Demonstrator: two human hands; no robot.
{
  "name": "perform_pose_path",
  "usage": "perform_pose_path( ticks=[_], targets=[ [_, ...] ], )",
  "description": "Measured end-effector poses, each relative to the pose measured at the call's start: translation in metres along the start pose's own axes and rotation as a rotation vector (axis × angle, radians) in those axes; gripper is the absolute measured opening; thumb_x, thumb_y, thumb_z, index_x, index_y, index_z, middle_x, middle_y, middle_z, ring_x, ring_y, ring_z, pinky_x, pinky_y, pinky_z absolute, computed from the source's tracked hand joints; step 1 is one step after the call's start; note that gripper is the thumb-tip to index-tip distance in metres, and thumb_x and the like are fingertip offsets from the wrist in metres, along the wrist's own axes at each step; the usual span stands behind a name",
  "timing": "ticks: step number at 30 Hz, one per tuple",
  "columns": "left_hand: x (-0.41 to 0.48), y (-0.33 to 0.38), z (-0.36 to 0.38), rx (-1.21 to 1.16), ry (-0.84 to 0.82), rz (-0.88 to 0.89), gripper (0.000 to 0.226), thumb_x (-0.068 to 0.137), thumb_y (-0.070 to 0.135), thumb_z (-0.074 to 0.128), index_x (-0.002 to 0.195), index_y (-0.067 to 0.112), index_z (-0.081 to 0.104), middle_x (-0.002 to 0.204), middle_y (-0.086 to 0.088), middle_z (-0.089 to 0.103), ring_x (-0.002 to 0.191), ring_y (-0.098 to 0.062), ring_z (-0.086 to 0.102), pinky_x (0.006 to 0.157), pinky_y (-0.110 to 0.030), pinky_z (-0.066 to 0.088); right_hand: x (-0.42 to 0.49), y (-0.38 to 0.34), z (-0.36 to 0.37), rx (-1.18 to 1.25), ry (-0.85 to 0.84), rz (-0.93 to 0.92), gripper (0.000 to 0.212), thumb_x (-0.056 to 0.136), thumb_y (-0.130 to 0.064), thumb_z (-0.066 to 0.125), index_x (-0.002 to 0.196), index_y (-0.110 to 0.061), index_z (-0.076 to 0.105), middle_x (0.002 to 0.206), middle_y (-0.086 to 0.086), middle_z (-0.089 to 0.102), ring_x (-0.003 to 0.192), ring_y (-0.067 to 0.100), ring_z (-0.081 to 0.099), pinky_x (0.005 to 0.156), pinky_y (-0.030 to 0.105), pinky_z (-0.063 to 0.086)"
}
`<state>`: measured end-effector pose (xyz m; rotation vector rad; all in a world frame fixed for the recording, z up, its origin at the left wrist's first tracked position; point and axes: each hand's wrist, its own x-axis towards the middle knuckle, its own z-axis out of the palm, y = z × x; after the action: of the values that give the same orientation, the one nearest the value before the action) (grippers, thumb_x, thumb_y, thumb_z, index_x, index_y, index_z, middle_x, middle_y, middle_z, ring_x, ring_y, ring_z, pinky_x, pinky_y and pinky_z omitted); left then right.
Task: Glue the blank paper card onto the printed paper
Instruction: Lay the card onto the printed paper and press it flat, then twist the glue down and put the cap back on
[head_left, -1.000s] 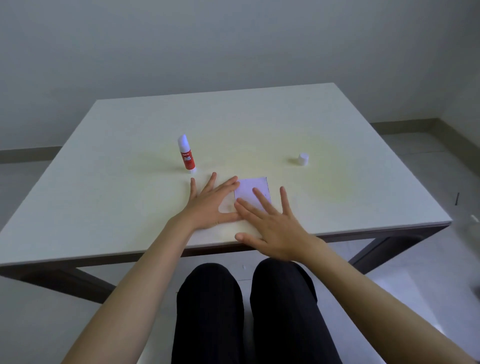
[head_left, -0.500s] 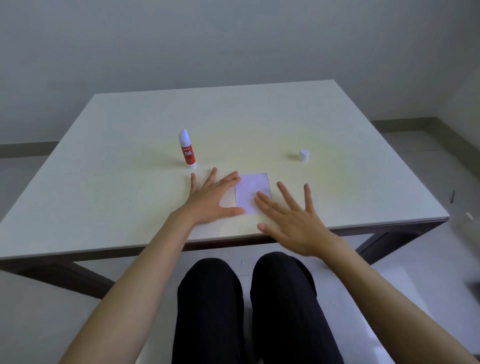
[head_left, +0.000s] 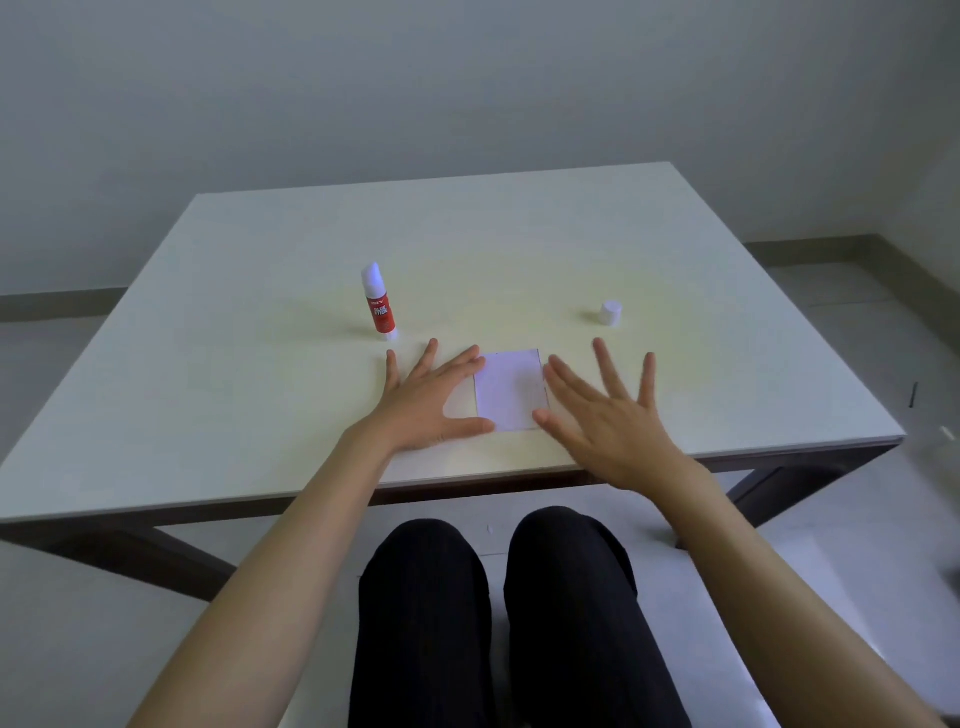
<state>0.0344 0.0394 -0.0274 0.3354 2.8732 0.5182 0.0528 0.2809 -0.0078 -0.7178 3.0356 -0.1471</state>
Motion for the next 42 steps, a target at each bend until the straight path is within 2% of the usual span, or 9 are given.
perform_pose_path(
  ticks=[4,10,21,24,27,30,35,40,42],
  targets=[
    [-0.001,0.001,0.0,-0.014,0.004,-0.007,0.089,0.074,0.074,0.048,0.148,0.042,0.012,0.156,0.03,0.001,0.147,-0.014,-0.017,0.11,-0.057,-0.022,0.01,-0.024,0.013,0.021,-0.101,-0.259,0.08,0.081,-0.072,-0.005,0.151,-0.035,-0.002,0.159,-0.022,-0.002,0.144,0.017,-0.027,0.103,0.055,-0.03],
    [-0.001,0.001,-0.001,0.002,-0.007,-0.016,0.089,0.075,0.073,0.049,0.149,0.041,0.01,0.156,0.03,-0.001,0.147,-0.015,-0.018,0.11,-0.056,-0.022,0.039,0.0,0.014,-0.043,-0.089,-0.032,0.07,0.09,-0.064,0.004,0.151,-0.032,-0.003,0.16,-0.02,-0.004,0.147,0.02,-0.019,0.107,0.058,-0.024],
    [-0.005,0.005,-0.005,-0.028,-0.017,-0.006,0.082,0.083,0.064,0.05,0.149,0.04,0.009,0.158,0.025,0.001,0.148,-0.014,-0.013,0.113,-0.055,-0.019,0.043,-0.002,0.024,0.012,-0.061,-0.016,0.067,0.093,-0.062,0.011,0.15,-0.032,-0.009,0.16,-0.017,-0.009,0.148,0.02,-0.012,0.112,0.058,-0.015],
    [-0.014,0.004,-0.011,-0.512,0.277,0.006,0.06,0.087,0.04,0.062,0.141,0.035,0.038,0.151,0.017,0.034,0.142,-0.004,0.027,0.118,-0.037,0.012,0.039,-0.003,0.026,0.008,-0.013,-0.042,0.064,0.094,-0.06,0.01,0.149,-0.035,-0.012,0.16,-0.016,-0.01,0.149,0.02,-0.01,0.113,0.058,-0.013],
    [-0.023,-0.009,-0.024,-0.863,0.952,-0.23,0.023,0.084,0.026,0.069,0.107,0.025,0.067,0.106,0.019,0.068,0.098,0.001,0.065,0.085,-0.013,0.046,0.038,-0.004,0.026,0.143,0.093,-0.005,0.063,0.096,-0.054,0.015,0.151,-0.031,-0.006,0.161,-0.014,-0.006,0.149,0.017,-0.005,0.116,0.05,-0.009],
    [-0.014,-0.028,-0.035,-0.767,1.017,-0.466,0.03,0.082,0.026,0.071,0.108,0.012,0.067,0.102,0.011,0.066,0.094,-0.005,0.062,0.085,-0.019,0.047,0.036,-0.006,0.022,0.431,0.257,0.07,0.058,0.1,-0.039,0.036,0.151,-0.017,0.022,0.159,-0.001,0.02,0.148,0.021,0.013,0.119,0.042,0.006],
    [0.021,-0.023,-0.038,-0.678,0.876,-0.447,0.016,0.08,0.024,0.069,0.078,0.01,0.063,0.074,0.003,0.064,0.073,-0.013,0.055,0.064,-0.019,0.037,0.026,-0.005,0.018,0.533,0.532,0.083,0.014,0.086,-0.004,0.066,0.097,0.002,0.07,0.107,0.016,0.068,0.104,0.036,0.063,0.083,0.033,0.047],
    [0.026,-0.013,-0.043,-0.838,0.88,-0.422,0.03,0.081,0.03,0.063,0.057,0.013,0.064,0.051,0.009,0.062,0.054,-0.004,0.051,0.059,-0.023,0.037,0.021,-0.012,0.012,0.578,0.639,-0.002,0.017,0.072,0.003,0.077,0.066,0.002,0.061,0.075,0.011,0.062,0.065,0.03,0.06,0.053,0.033,0.05],
    [0.022,0.007,-0.047,-1.024,0.814,-0.327,0.025,0.078,0.035,0.068,0.06,0.017,0.071,0.063,0.008,0.071,0.07,-0.008,0.065,0.071,-0.024,0.047,0.025,-0.023,0.001,0.798,0.625,0.096,0.023,0.077,-0.013,0.077,0.068,-0.005,0.057,0.072,0.003,0.059,0.06,0.021,0.057,0.054,0.024,0.047]
  ],
)
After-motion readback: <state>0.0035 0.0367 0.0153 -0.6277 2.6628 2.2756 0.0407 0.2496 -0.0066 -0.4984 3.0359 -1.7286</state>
